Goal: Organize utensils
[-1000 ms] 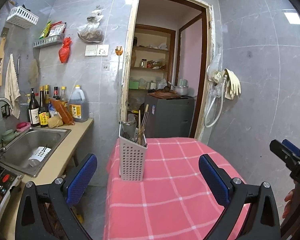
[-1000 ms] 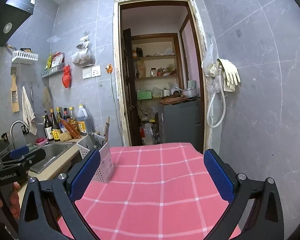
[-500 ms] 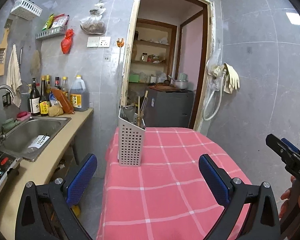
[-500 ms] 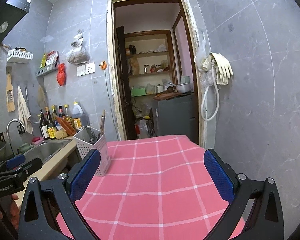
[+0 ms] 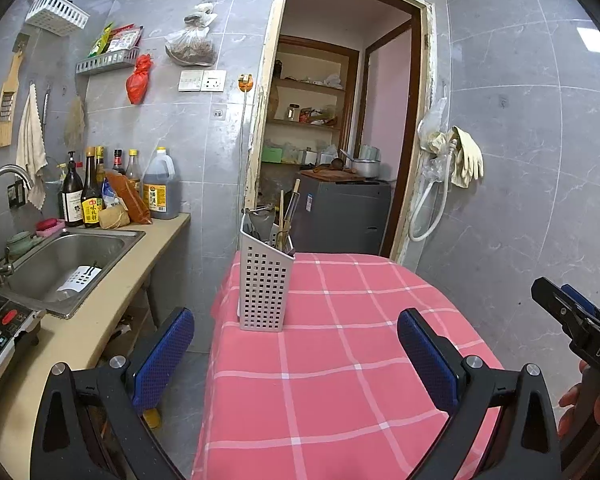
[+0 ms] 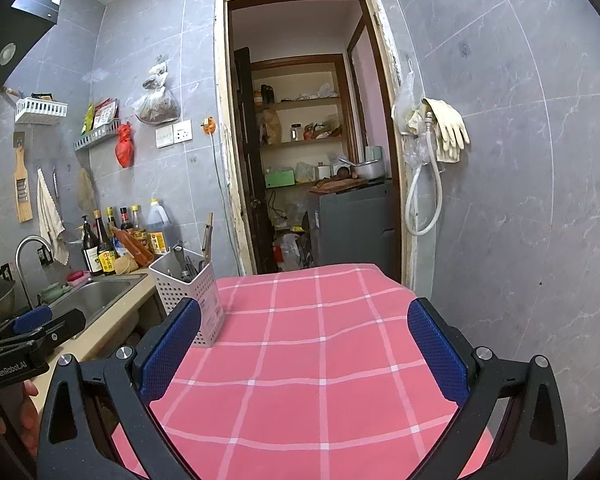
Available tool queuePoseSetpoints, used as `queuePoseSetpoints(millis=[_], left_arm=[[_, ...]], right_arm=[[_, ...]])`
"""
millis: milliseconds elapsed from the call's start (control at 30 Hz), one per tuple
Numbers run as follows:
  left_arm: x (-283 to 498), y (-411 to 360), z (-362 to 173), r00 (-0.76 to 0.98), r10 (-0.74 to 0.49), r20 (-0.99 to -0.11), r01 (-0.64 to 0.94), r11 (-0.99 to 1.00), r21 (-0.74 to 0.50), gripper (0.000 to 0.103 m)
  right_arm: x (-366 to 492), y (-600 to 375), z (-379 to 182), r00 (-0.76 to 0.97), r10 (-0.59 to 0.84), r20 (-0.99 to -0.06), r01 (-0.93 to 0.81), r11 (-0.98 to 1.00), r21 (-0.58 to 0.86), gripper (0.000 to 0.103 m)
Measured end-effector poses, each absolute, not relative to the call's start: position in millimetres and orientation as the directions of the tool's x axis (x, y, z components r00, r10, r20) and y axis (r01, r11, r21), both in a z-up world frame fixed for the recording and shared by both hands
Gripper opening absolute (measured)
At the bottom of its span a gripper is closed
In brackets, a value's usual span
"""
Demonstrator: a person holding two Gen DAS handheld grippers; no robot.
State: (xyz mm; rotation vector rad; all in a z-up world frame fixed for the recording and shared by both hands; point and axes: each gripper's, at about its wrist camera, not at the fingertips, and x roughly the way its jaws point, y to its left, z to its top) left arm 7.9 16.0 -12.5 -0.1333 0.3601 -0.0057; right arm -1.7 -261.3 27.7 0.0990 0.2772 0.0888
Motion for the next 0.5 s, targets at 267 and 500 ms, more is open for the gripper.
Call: queuePoseSetpoints(millis=[267, 500], left_arm=[[8.0, 17.5, -13.6, 0.935, -0.03, -0.354, -0.019, 0.991, -0.134, 0.102], [8.3, 18.4, -13.5, 0.935, -0.03, -0.352, -0.018, 0.991, -0.133, 0.102]], right_arm=[[-1.1, -260.6, 26.2, 0.957, 0.102, -0.271, -0.074, 0.991, 0.111, 0.102], [-3.3, -256.8, 24.6, 0.958, 0.104, -0.267, -0.076, 0.991, 0.113, 0.102]])
